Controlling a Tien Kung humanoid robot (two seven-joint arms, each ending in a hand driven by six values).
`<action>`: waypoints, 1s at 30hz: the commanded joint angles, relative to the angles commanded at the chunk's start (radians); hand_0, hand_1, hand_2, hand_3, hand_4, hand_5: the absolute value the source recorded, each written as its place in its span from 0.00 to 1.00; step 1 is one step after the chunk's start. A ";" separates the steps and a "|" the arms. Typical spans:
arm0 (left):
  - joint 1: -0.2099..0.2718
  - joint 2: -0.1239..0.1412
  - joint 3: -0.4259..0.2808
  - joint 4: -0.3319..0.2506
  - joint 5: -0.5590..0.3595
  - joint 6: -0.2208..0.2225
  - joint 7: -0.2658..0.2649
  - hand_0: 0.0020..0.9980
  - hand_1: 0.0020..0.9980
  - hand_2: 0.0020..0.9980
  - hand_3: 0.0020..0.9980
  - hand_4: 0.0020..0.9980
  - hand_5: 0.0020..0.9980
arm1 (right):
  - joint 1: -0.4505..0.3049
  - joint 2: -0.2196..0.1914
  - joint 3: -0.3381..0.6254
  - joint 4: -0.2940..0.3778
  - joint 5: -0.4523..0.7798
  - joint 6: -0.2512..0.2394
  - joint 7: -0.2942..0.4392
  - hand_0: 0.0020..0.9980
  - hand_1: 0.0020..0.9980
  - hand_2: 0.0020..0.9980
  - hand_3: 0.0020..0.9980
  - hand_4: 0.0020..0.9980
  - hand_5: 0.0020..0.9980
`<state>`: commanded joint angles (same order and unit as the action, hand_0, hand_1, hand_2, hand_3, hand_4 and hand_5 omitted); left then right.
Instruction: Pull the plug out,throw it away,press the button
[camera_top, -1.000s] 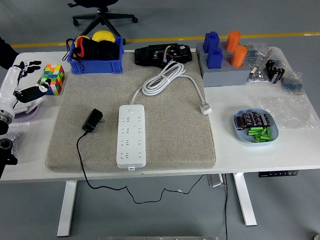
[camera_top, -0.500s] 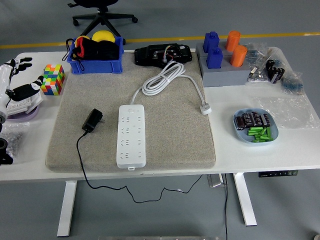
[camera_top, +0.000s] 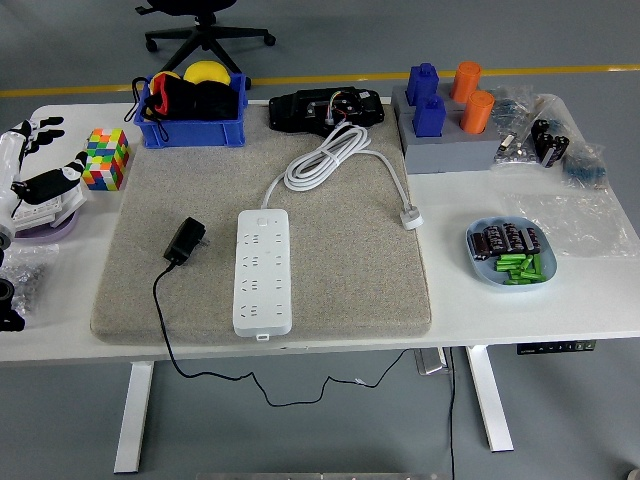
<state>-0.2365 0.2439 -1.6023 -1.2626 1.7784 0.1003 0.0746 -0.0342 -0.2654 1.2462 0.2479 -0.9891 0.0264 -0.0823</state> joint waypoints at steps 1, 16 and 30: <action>0.001 0.000 -0.002 0.000 0.000 0.001 0.000 0.84 0.81 0.77 0.83 0.67 0.21 | 0.000 0.001 0.000 0.000 -0.001 0.000 0.000 0.73 0.68 0.66 0.65 0.75 0.60; 0.010 0.001 -0.009 -0.011 0.001 0.012 -0.007 0.84 0.80 0.77 0.84 0.66 0.23 | -0.003 0.001 0.012 -0.001 -0.005 -0.002 0.001 0.73 0.68 0.66 0.65 0.75 0.60; 0.017 -0.001 -0.014 -0.011 -0.002 -0.003 -0.004 0.84 0.79 0.76 0.83 0.67 0.27 | -0.001 0.002 0.016 -0.002 -0.006 0.000 0.000 0.73 0.68 0.66 0.65 0.75 0.60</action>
<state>-0.2195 0.2433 -1.6166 -1.2739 1.7767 0.0973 0.0708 -0.0349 -0.2633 1.2621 0.2464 -0.9952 0.0265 -0.0823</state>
